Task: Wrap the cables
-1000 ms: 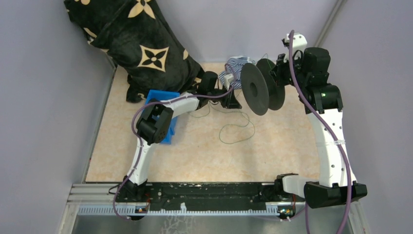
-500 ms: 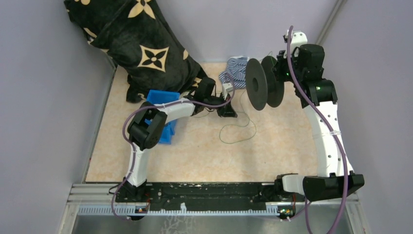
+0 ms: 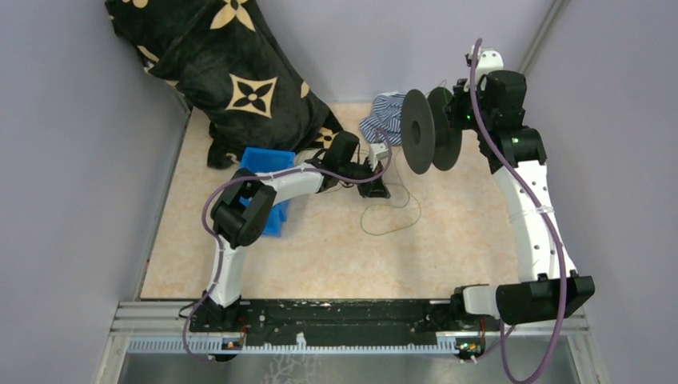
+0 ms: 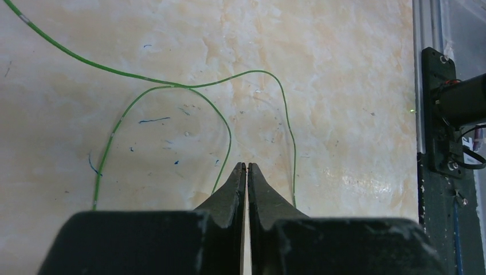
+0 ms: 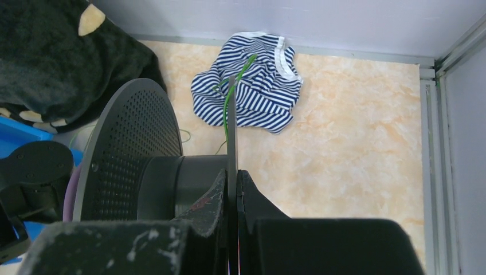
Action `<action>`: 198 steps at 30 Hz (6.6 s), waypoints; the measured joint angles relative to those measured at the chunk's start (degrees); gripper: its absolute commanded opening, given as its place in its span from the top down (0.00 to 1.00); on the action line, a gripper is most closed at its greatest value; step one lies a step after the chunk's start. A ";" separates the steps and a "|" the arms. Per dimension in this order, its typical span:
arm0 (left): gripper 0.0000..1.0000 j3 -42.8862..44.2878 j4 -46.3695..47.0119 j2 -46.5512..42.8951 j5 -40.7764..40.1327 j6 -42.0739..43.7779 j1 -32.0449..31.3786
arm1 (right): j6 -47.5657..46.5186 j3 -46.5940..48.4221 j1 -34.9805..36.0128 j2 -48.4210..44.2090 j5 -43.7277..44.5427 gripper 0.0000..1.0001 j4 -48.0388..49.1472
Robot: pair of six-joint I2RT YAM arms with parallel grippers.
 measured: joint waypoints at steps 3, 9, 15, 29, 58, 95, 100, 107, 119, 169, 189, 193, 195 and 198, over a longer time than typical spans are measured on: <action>0.92 0.00 -0.68 -0.02 -0.94 0.68 -0.44 | 1.38 -1.42 0.00 0.26 0.26 1.00 2.14; 0.89 0.00 -0.94 -0.11 -2.14 1.03 -0.87 | 4.26 -4.48 -0.02 0.79 0.68 1.00 4.83; 0.68 -0.22 -0.76 -0.35 -2.93 1.03 -0.72 | 5.27 -4.48 -0.02 1.46 0.59 1.00 5.05; 0.37 -6.56 -1.16 -5.22 2.32 15.98 0.50 | 4.57 7.45 -0.72 0.66 -2.23 1.00 -1.03; 0.21 8.96 -7.56 7.74 0.11 28.02 -8.00 | 4.59 16.68 -1.01 -1.64 -4.37 1.00 -6.64; 1.00 10.25 -15.10 7.74 -3.15 27.45 -11.15 | 2.19 15.10 -1.31 -1.88 0.50 1.00 -5.31; 1.00 3.08 -22.97 -4.20 -3.21 37.27 -11.23 | 0.44 12.09 -1.46 -0.63 4.31 1.00 -1.68; 1.00 5.64 -38.40 -13.92 -3.28 47.06 -12.79 | -1.29 5.62 -1.51 3.87 8.33 1.00 3.80; 1.00 26.14 -51.56 -14.03 3.67 42.66 -13.75 | -3.23 -3.28 -1.51 7.32 11.52 1.00 8.98; 1.00 38.29 -24.20 -17.40 -0.15 -9.88 19.02 | -11.91 -23.28 -1.51 3.26 2.23 1.00 11.17; 1.00 42.14 -21.64 -8.90 -8.61 -9.77 19.82 | -15.39 -26.10 3.96 -1.33 -6.62 1.00 6.56; 1.00 42.14 -21.55 -7.76 -10.69 -8.59 20.17 | -16.20 -26.10 4.17 -1.86 -9.88 1.00 5.14; 1.00 42.14 -21.51 -7.08 -11.87 -7.87 20.59 | -16.44 -26.03 4.17 -2.23 -11.08 1.00 4.59; 1.00 42.03 -21.49 -6.27 -13.31 -6.75 21.09 | -16.50 -25.03 4.17 -2.56 -13.03 1.00 3.23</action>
